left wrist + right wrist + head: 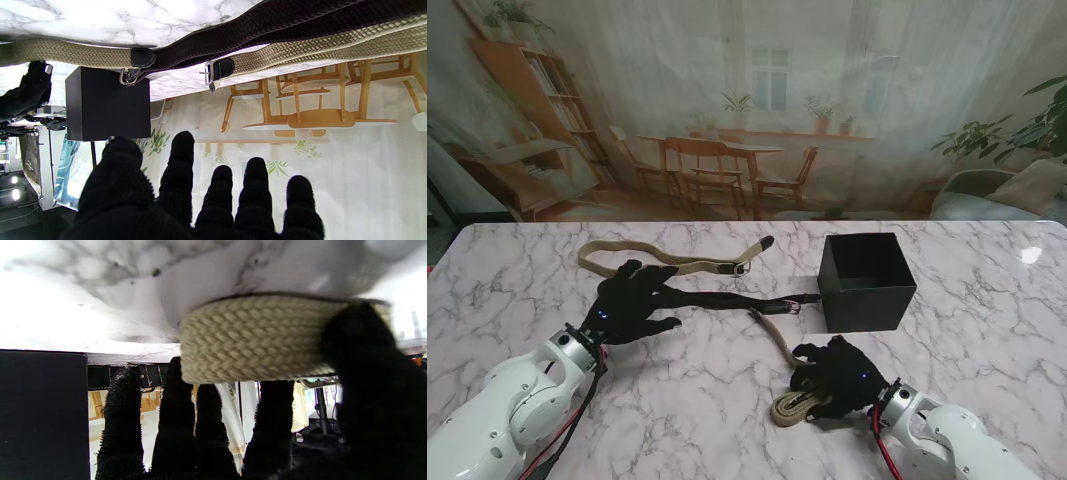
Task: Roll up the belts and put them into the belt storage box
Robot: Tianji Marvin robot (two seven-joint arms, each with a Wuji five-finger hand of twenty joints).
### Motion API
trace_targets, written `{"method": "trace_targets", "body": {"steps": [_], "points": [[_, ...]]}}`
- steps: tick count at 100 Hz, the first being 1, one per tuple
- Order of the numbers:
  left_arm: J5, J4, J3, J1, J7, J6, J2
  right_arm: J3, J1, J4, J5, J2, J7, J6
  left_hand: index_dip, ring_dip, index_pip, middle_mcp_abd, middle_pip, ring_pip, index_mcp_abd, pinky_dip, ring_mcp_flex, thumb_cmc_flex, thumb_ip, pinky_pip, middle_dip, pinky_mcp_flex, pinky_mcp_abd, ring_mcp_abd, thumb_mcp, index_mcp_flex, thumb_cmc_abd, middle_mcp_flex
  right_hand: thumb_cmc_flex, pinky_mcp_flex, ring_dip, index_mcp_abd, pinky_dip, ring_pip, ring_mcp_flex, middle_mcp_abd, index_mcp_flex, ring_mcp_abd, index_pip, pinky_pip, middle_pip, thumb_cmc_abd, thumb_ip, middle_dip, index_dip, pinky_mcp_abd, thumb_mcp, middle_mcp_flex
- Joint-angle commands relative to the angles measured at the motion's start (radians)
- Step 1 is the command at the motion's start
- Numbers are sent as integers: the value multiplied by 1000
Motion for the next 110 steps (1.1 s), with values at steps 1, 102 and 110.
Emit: {"method": "trace_targets", "body": {"steps": [1,102,110], "points": [[1,3,3,-2,-11,-1,-1,6,-14,11,11,-6,2,2,-9,8,0,6,-14,-22,16,-11,-12,0,14,-41,-9,-22,28,4,-22,-30,50,-47,-27,-27,-29,21,-1,-48,-30,23,199,32,225,-19,-17,137,11,-7,29,30,14,13],[7,1,-5,4,4,-1,-1,150,-156,-143,-57,-4,24,58,-9,8,1,5,-14,-21,16,-11,-12,0,14,-42,-9,-23,29,4,-22,-30,50,-48,-342,-114,-44,522,22,-71,-132,88,-204,52,-429,-67,-50,160,144,-24,8,14,-76,-69],[7,1,-6,5,5,-1,-2,163,-179,-173,-72,-4,47,104,-9,8,1,5,-14,-21,17,-11,-11,0,14,-43,-9,-23,28,4,-22,-30,51,-48,-382,-122,-46,550,24,-77,-145,109,-198,61,-463,-71,-67,176,137,-32,-10,17,-73,-72]]}}
